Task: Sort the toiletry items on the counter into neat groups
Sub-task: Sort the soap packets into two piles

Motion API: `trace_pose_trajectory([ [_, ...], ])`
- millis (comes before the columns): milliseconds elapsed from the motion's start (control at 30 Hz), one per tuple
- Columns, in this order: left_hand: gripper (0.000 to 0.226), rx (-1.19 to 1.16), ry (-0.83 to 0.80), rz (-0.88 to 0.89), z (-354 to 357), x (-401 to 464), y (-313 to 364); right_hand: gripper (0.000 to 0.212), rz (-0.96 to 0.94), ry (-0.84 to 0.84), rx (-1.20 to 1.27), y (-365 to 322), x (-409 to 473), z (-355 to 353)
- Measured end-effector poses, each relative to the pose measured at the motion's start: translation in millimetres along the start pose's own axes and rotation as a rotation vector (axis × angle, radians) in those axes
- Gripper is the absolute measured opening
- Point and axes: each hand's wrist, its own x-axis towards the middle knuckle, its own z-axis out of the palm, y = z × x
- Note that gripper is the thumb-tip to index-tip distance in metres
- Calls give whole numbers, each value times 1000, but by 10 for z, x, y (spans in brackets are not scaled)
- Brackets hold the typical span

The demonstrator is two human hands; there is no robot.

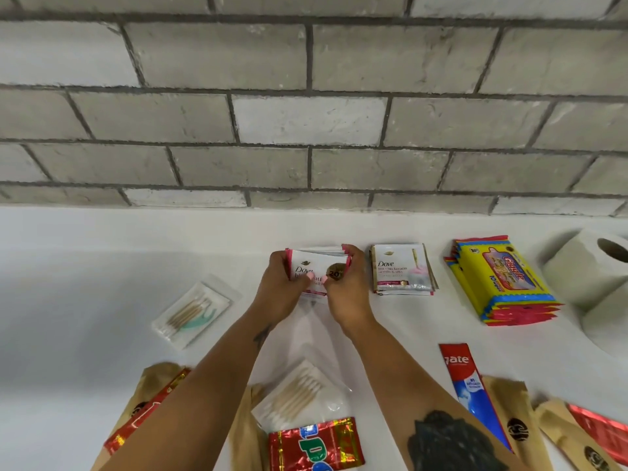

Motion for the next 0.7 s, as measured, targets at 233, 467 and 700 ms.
trace_pose_trajectory([
  [233, 48, 167, -37, 59, 51, -73, -117, 59, 32, -52, -66, 63, -51, 23],
  [467, 55, 90, -78, -301, 81, 300, 2, 69, -15, 27, -381, -166, -13, 5],
  [700, 47, 581, -86, -433, 243, 478, 223, 45, -119, -193, -706, -52, -6, 10],
])
